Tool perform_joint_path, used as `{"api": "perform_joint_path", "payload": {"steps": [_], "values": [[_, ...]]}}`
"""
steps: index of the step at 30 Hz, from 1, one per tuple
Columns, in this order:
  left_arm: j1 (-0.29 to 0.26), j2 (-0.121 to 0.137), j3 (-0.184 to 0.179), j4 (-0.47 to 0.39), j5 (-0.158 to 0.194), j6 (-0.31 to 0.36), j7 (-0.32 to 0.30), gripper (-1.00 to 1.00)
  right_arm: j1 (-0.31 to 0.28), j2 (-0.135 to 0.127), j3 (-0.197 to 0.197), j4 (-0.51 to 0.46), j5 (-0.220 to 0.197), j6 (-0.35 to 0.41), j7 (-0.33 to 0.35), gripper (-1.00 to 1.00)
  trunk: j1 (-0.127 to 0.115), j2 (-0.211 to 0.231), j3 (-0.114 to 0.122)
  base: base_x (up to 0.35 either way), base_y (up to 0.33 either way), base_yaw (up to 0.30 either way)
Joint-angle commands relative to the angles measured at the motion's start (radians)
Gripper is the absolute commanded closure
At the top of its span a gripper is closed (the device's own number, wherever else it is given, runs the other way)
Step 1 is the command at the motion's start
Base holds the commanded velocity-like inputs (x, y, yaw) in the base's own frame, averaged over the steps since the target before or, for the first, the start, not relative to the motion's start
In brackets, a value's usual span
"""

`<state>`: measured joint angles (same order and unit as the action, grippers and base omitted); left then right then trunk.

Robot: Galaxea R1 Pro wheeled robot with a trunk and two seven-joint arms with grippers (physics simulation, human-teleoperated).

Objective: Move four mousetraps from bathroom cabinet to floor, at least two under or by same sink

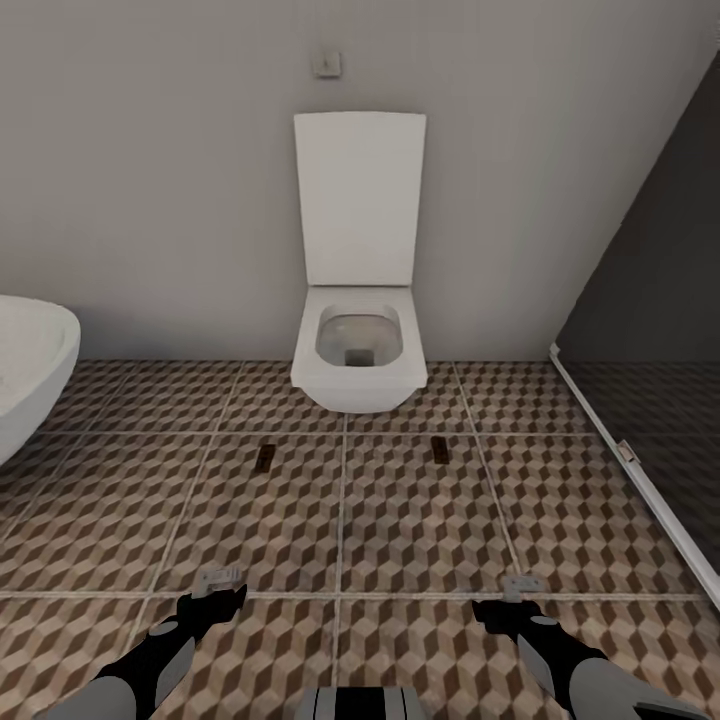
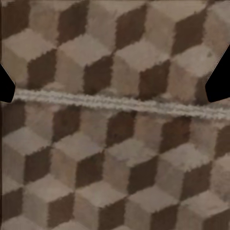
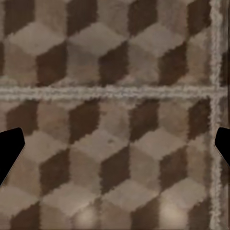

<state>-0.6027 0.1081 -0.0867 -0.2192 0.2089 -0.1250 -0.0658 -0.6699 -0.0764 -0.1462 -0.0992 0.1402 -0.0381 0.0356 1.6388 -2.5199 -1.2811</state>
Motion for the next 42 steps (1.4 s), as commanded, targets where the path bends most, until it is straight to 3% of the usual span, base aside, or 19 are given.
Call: {"api": "perform_joint_path", "payload": {"steps": [1,42], "values": [[0.000,0.001,-0.008,0.001,0.010,-0.004,-0.001,-1.00,0.000,0.000,-0.009,0.001,0.010,-0.003,0.004,-1.00,-0.001,0.000,0.003,0.000,0.000,0.000],[-0.001,0.000,-0.008,0.001,0.010,-0.004,0.000,-1.00,0.000,0.003,-0.007,0.001,0.013,-0.003,-0.002,-1.00,-0.019,0.010,0.162,0.000,0.000,0.000]]}}
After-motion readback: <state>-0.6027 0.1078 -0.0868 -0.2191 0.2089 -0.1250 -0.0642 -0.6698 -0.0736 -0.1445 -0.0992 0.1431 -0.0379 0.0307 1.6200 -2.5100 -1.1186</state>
